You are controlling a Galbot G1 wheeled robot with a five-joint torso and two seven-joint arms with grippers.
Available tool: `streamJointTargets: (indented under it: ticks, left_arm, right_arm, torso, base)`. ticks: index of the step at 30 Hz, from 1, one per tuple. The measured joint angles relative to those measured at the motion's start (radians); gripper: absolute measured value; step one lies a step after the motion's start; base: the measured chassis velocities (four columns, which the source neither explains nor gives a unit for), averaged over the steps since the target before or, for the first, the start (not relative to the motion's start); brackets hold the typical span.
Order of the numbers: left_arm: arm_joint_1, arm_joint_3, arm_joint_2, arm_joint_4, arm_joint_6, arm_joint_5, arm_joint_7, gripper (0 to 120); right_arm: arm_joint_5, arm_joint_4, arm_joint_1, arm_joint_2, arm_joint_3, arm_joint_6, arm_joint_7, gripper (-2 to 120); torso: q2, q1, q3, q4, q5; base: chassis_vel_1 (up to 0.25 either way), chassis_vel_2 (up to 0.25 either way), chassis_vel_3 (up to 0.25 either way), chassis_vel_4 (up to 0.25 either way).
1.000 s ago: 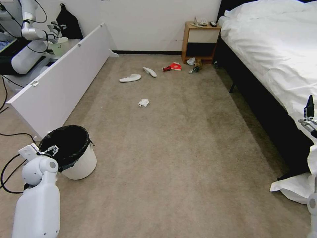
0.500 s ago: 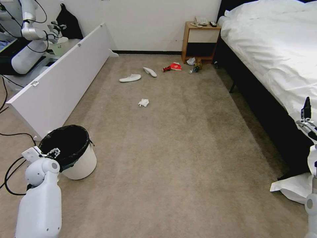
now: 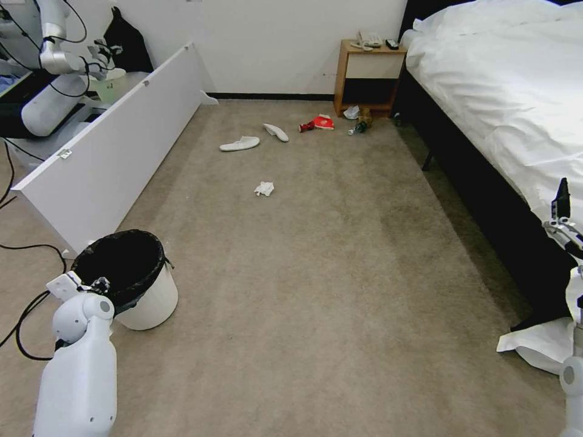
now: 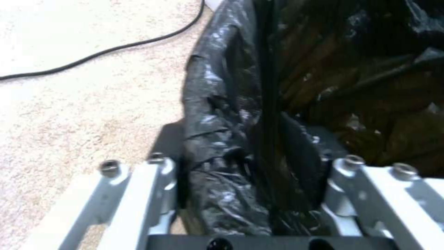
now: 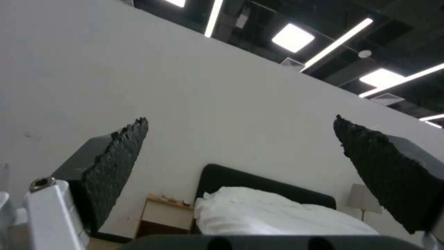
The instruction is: Pick up the trash bin, then pick up the garbage from the floor and place it into the trash bin.
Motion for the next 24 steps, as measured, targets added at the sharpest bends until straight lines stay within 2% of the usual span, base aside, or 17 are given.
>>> streamJointTargets:
  ticks: [2, 3, 8, 10, 18, 23, 24]
  left_arm:
    - [0.006, -0.002, 0.001, -0.001, -0.006, 0.0, 0.002, 32]
    - [0.006, -0.002, 0.001, -0.001, -0.006, 0.0, 0.002, 32]
    - [0.018, -0.003, 0.0, -0.013, -0.01, -0.001, 0.008, 11]
    - [0.021, -0.001, -0.001, -0.019, -0.01, -0.004, 0.013, 7]
    - [0.03, 0.001, -0.002, -0.039, -0.01, -0.011, 0.017, 6]
    - [0.039, 0.007, -0.003, -0.062, -0.021, -0.021, 0.022, 5]
    - [0.046, 0.012, -0.004, -0.084, -0.031, -0.025, 0.026, 4]
  right_arm:
    - [0.0, 0.003, -0.001, 0.001, 0.0, 0.0, 0.0, 100]
    - [0.0, 0.003, -0.001, 0.001, 0.0, 0.0, 0.0, 100]
    - [0.001, 0.01, -0.004, 0.002, 0.0, -0.001, 0.0, 100]
    - [0.001, 0.011, -0.004, 0.002, 0.0, -0.001, -0.001, 100]
    - [0.002, 0.016, -0.007, -0.001, 0.003, -0.004, -0.001, 100]
    - [0.005, 0.015, -0.006, -0.006, 0.005, -0.005, 0.001, 100]
    - [0.007, 0.012, -0.005, -0.009, 0.006, -0.007, 0.004, 100]
  torso:
    - [0.0, 0.0, 0.0, 0.0001, -0.0001]
    - [0.0, 0.0, 0.0, 0.0001, -0.0001]
    - [0.0, 0.0, 0.0, 0.0, -0.0005]
    - [0.0, 0.0, 0.0, -0.0002, -0.0006]
    - [0.0, 0.0, 0.0, -0.0002, -0.0007]
    - [0.0, 0.0, 0.0, -0.0002, -0.0006]
    - [0.0, 0.0, 0.0, -0.0001, -0.0007]
  base:
    - [0.0, 0.0, 0.0, 0.0]
    - [0.0, 0.0, 0.0, 0.0]
    - [0.0, 0.0, 0.0, 0.0]
    - [0.0, 0.0, 0.0, 0.0]
    - [0.0, 0.0, 0.0, 0.0]
    - [0.0, 0.0, 0.0, 0.0]
    - [0.0, 0.0, 0.0, 0.0]
